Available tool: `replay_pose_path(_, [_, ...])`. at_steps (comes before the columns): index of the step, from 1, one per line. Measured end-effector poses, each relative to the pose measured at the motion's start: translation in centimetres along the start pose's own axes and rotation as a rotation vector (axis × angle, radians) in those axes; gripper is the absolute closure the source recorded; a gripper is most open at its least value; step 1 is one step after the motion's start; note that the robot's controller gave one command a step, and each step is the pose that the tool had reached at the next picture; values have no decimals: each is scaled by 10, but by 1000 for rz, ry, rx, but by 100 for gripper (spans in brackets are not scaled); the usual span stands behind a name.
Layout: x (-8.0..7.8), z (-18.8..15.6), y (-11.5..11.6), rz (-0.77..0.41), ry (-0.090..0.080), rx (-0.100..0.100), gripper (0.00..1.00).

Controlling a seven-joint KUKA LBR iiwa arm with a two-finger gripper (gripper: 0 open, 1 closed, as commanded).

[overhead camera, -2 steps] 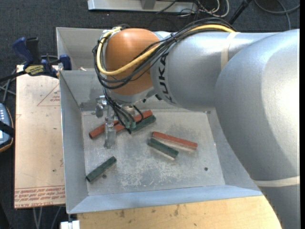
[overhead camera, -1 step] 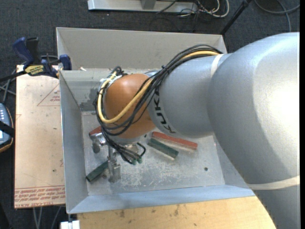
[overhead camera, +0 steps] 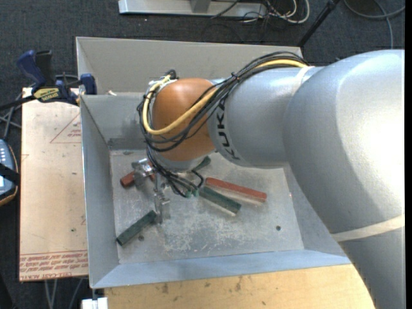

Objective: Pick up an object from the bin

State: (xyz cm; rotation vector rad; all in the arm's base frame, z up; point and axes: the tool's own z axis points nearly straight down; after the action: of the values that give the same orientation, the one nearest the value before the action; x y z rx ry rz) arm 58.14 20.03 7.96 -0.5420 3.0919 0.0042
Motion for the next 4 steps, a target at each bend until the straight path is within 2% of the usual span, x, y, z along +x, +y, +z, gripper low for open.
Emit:
replay_pose_path(1, [22, 7, 45, -183, 1, 1, 0])
replay_pose_path(2, [17, 9, 62, -233, 0, 0, 100])
replay_pose_path(3, [12, 9, 62, -231, -2, 0, 100])
replay_pose_path(4, [14, -84, 63, -231, -8, 1, 100])
